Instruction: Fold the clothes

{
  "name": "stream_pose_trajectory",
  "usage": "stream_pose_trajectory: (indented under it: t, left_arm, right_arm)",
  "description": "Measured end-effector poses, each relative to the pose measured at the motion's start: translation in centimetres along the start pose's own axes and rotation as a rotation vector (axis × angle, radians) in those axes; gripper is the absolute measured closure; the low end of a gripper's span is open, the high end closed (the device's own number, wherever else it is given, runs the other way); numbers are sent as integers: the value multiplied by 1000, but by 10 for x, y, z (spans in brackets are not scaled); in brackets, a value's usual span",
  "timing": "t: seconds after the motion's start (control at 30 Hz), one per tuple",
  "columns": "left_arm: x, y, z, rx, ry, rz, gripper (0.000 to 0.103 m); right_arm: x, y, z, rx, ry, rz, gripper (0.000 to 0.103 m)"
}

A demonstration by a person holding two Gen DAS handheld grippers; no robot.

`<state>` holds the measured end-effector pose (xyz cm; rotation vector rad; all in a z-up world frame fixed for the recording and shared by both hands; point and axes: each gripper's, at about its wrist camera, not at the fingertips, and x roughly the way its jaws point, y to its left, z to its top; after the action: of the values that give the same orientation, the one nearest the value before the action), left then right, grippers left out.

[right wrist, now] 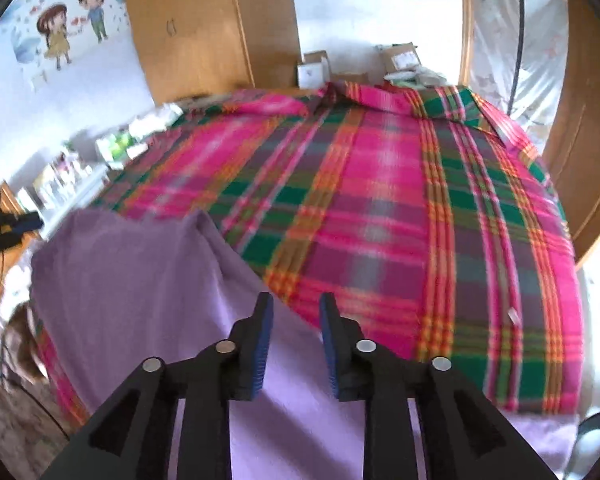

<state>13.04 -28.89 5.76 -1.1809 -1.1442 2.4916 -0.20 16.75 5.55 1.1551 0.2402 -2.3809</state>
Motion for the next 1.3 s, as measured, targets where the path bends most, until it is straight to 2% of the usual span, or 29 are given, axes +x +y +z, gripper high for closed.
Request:
stream_pose_trajectory:
  t: [0.13, 0.23, 0.37, 0.43, 0.5, 0.6, 0.7, 0.83, 0.97, 1.07, 1.2, 1.3]
  left_arm:
    - [42, -27, -13, 65, 122, -66, 82]
    - [67, -40, -29, 99, 213, -81, 82]
    - [96, -49, -47, 130, 328, -75, 82]
    - [103, -49, -52, 136, 363, -62, 82]
    - [102, -49, -56, 144, 368, -57, 82]
    - [101, -51, -62, 155, 381, -59, 81]
    - [107, -53, -66, 164, 402, -63, 81]
    - [117, -63, -76, 193, 451, -95, 80]
    - [123, -72, -91, 229, 496, -118, 80]
    - [123, -75, -95, 242, 501, -121, 80]
    - [118, -74, -103, 260, 526, -133, 80]
    - [116, -76, -107, 275, 534, -144, 80]
  right_arm:
    - [1, -17, -20, 54, 20, -57, 76]
    - [-6, -33, -40, 113, 7, -112, 76]
    - [-14, -61, -62, 175, 12, -271, 76]
    - [-20, -79, -73, 240, 1, -351, 76]
    - [-27, -95, -84, 320, -20, -369, 76]
    - [-34, -108, -95, 376, -30, -428, 75]
    - [-46, -104, -102, 406, -79, -393, 75]
    - [-51, -81, -104, 336, -97, -381, 75]
    - [-59, -74, -128, 410, -115, -362, 75]
    - [-76, -70, -152, 473, -157, -382, 72]
    - [-93, -59, -179, 507, -164, -437, 70]
    - [-107, -54, -196, 544, -216, -438, 70]
